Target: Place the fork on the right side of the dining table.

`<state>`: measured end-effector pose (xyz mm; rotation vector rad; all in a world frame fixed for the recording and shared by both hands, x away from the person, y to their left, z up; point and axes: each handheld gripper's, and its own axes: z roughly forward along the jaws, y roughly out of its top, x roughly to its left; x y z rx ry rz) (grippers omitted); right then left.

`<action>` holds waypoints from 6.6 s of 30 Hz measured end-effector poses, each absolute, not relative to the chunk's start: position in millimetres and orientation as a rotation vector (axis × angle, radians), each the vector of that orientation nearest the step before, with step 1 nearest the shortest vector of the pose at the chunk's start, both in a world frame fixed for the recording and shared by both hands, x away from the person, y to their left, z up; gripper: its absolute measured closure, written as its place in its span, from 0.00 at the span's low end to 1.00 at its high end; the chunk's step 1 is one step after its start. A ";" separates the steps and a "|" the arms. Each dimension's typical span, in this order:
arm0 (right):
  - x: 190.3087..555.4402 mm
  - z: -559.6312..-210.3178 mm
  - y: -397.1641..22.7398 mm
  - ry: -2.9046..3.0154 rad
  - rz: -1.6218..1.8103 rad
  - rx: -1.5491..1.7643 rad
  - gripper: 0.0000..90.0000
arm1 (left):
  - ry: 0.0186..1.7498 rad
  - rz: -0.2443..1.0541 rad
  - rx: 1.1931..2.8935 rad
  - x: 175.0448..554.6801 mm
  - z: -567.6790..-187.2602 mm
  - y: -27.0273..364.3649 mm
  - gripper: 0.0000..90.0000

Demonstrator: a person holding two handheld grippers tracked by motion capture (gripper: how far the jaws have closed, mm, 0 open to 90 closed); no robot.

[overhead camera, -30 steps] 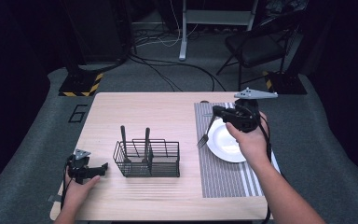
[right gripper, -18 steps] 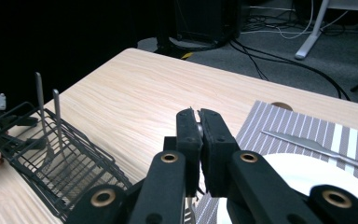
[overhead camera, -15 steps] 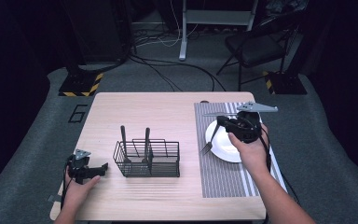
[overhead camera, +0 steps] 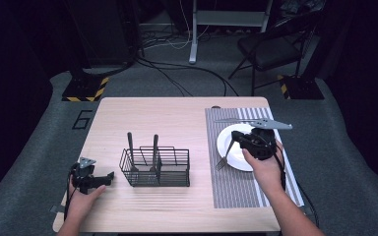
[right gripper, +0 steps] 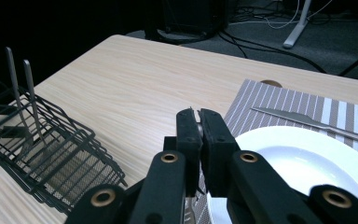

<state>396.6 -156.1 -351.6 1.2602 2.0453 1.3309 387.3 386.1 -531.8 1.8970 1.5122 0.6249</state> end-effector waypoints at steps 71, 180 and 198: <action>362.3 -449.6 -264.5 1.630 1.574 1.836 0.93 | 1.513 0.622 1.898 386.9 -531.8 385.8 0.00; 361.5 -501.6 -299.4 1.532 1.345 1.979 0.64 | 1.513 0.622 1.897 386.8 -531.8 385.7 0.00; 360.7 -481.9 -256.3 1.803 1.366 1.659 0.54 | 1.513 0.622 1.897 386.8 -531.8 385.7 0.00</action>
